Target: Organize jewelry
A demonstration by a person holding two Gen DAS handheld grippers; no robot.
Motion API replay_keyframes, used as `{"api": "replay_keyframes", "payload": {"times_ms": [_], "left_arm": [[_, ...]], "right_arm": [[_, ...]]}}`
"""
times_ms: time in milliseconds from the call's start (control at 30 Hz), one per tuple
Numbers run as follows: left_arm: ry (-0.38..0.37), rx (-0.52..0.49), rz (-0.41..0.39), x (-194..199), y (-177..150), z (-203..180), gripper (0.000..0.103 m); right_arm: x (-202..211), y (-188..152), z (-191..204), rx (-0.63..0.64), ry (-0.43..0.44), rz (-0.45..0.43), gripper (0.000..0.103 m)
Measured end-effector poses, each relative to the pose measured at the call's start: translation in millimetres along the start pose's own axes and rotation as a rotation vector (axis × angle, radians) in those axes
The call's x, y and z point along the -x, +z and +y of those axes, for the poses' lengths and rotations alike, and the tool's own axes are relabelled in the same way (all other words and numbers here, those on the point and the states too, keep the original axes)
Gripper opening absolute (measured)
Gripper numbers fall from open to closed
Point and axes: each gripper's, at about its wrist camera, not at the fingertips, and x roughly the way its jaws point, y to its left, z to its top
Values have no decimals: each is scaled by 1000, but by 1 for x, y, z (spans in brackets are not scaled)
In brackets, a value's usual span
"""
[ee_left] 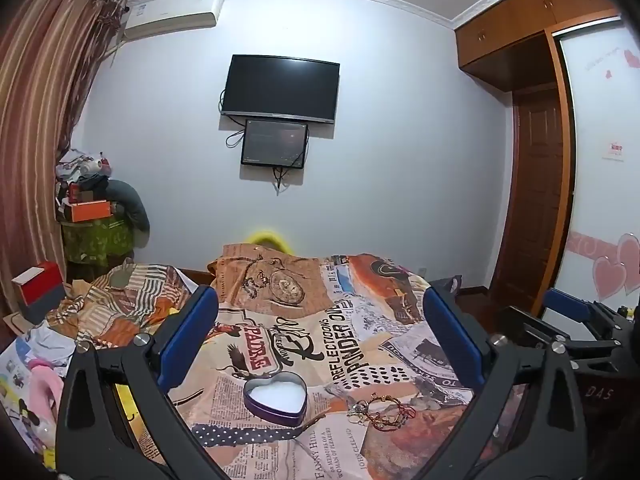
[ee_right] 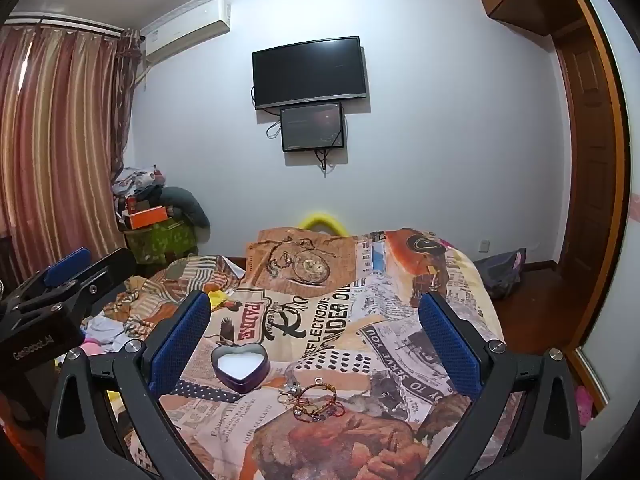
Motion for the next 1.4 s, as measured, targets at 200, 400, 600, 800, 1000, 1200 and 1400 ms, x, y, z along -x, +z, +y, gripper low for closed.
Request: {"api": "replay_keyframes", "payload": {"times_ms": [200,400,600,800,1000,1200,1400], "left_arm": [[12,21,-10,4,2,10,103],[34,6,6,-1,1,7,103],[39,-2,5,-4,-3,7,103],[32,1,6,-3,-1,6,103],[31,8,7,-3,-2,7,103],[32,1,14,-5,-4,6,103],[29,2,15,-6,-4,6,103]], "right_arm": [[1,1,1,0,-1,-4,103],[2,2,2,-1,-3,-2,103],[1,2,2,1,0,-4,103],[1,1,0,-1,-1,-2,103],[3,1,2,-1,-3,-4,103],[2,2,3,-2,-1,-6,103],[4,4,0,-3,4,-5,103]]}}
